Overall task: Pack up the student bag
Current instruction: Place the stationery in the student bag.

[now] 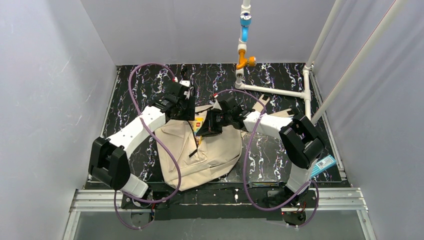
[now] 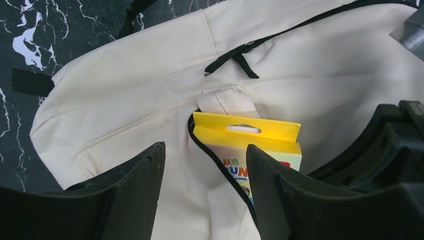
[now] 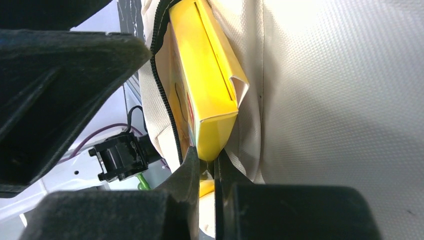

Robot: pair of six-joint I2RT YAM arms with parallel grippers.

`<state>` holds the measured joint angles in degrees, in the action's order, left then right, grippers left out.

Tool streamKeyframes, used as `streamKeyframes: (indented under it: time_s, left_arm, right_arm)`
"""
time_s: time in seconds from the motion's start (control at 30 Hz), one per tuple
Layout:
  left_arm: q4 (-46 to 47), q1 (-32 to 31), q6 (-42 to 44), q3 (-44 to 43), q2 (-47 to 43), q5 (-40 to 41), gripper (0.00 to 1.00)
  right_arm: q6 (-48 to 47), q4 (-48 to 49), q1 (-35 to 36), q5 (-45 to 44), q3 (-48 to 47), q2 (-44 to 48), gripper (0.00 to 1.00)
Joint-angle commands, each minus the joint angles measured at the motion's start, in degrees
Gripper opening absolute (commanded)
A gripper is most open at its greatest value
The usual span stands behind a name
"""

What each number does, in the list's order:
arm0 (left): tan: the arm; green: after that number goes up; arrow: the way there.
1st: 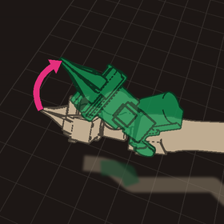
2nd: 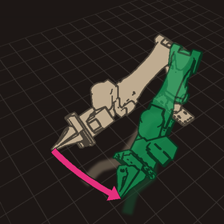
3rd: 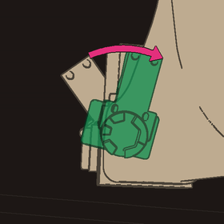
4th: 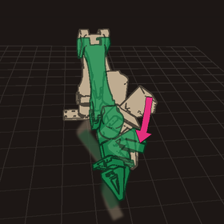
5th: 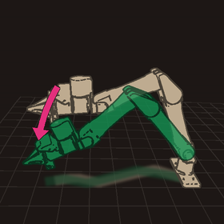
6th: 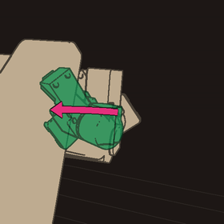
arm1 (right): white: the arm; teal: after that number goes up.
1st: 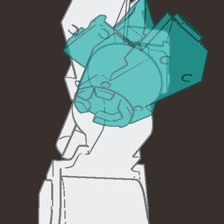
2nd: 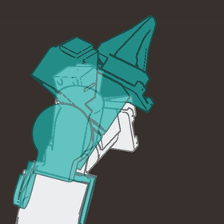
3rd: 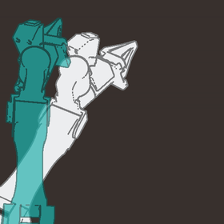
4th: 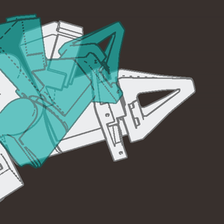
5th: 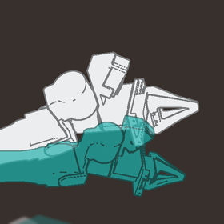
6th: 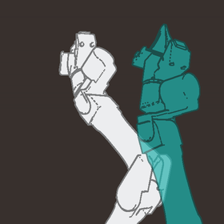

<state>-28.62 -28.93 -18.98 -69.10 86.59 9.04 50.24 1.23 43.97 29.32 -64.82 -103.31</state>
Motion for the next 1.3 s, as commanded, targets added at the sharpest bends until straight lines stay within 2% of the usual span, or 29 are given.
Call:
streamKeyframes:
  time_s: [0.0,0.23,0.27,0.43,0.53,0.63,0.83,0.93,1.1,1.2,1.27]
  left_arm:
    - [-5.3,0.3,0.3,-0.4,-3.0,1.3,0.57]
    - [-6.2,0.3,-0.7,-0.2,0.2,-2.3,0.51]
    - [-6.4,0.3,-0.4,-0.5,0.9,-2.0,0.46]
    - [-5.8,0.8,2.6,-0.7,2.4,-0.9,0.10]
    - [-6.3,1.6,4.9,-3.3,4.8,-2.5,0.00]
    - [-6.4,1.6,6.0,-5.5,6.2,-1.1,0.00]
    - [16.2,1.5,13.9,2.3,-1.5,7.0,0.00]
    - [22.2,1.5,17.2,2.9,-3.2,3.4,0.00]
    - [24.4,1.5,14.0,6.4,-6.0,-4.9,0.00]
    - [30.6,1.5,12.8,12.3,-10.1,-7.6,0.00]
    - [33.0,1.5,12.5,15.2,-12.1,-8.2,0.00]
  right_arm:
    - [-3.4,-5.7,0.8,0.6,-1.7,0.7,0.01]
    - [-4.1,-6.4,0.8,-0.2,-2.5,0.6,0.01]
    - [-4.3,-6.6,0.8,-0.2,-2.7,0.5,0.01]
    - [-8.1,-11.2,0.8,-2.1,-4.6,0.6,0.01]
    - [-10.0,-13.1,0.8,-3.2,-5.8,0.7,0.01]
    - [-10.9,-14.2,0.9,-2.2,-7.0,-0.2,0.01]
    - [-10.9,-15.9,1.9,1.0,-9.3,-1.5,0.01]
    - [-9.7,-14.1,2.3,2.4,-9.3,-2.6,0.01]
    - [-8.1,-4.1,2.9,1.1,-8.8,-5.5,0.01]
    - [-8.9,1.3,2.6,0.4,-8.6,-6.4,0.11]
    - [-11.1,2.6,2.2,-1.1,-8.8,-7.2,0.13]
